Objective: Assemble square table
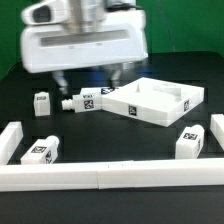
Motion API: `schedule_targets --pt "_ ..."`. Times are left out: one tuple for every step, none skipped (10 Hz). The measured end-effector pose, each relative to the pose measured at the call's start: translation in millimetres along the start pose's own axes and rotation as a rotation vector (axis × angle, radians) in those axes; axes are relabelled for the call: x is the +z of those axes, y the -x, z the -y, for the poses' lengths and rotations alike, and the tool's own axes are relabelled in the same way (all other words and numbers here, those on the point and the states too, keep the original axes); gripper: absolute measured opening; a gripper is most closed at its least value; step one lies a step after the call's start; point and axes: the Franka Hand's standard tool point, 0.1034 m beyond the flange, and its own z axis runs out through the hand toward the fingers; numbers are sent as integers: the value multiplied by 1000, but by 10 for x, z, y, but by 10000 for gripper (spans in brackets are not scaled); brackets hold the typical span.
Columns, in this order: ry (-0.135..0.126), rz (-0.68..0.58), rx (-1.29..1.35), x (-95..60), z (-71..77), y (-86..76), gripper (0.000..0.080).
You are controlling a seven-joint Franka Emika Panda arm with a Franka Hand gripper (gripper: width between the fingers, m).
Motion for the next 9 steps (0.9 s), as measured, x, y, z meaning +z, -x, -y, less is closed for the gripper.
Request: schedule_targets --pt "-5 1 -5 14 -64 44 648" --pt "-5 2 -4 18 -71 49 648" --pt "-5 2 -8 19 -55 44 648" --pt "-6 2 -7 20 -58 45 648" --pt "-6 2 -4 22 -34 32 648" --pt "-13 10 157 16 129 -110 648" --pt "-13 -6 297 5 396 -421 648" --pt "-10 -23 420 49 638 -683 648" --pt "-6 -37 496 69 743 -759 648"
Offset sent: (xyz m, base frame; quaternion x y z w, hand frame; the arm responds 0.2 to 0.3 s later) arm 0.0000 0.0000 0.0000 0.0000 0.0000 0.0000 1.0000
